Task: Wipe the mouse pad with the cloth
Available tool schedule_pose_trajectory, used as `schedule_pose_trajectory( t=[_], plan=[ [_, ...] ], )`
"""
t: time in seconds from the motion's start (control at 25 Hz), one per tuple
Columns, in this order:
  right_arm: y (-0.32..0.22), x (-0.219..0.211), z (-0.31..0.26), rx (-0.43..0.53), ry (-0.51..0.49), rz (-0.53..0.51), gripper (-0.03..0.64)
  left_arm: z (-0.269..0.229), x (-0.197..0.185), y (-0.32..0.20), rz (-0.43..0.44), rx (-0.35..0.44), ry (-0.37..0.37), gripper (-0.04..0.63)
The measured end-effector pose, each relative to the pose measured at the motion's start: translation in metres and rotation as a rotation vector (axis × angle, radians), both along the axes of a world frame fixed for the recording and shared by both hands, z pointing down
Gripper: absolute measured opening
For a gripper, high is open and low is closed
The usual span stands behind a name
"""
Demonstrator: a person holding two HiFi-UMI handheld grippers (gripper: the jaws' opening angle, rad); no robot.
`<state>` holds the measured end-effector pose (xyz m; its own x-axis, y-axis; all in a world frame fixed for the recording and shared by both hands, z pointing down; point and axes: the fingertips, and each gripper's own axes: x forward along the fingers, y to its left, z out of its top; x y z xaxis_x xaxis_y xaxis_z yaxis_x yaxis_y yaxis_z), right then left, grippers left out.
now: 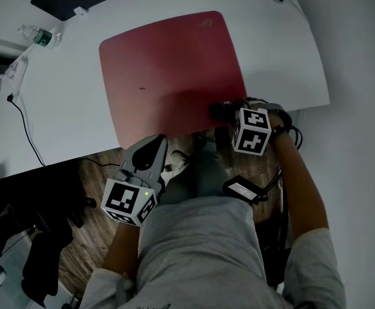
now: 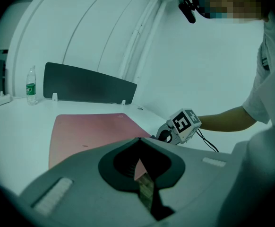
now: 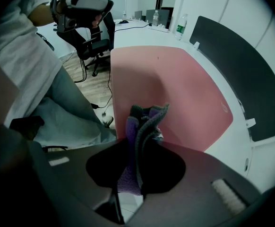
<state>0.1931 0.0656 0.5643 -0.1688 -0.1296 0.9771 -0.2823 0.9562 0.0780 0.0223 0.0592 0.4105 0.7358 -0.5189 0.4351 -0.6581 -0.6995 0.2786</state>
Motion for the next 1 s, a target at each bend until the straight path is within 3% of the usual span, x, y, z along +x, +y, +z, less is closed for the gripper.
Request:
schedule_pose_trajectory(
  t=[0.52,1.0],
  plan=[
    [0.004,0.000,-0.001,0.029,-0.029,0.062,0.092,-0.009,0.000,0.014,-0.003,0.034,-0.014,0.020],
    [0.020,-0.005,-0.071,0.077,-0.313,0.261,0.095,-0.043,0.016,0.017,-0.057,0.080,-0.022,0.020]
  ],
)
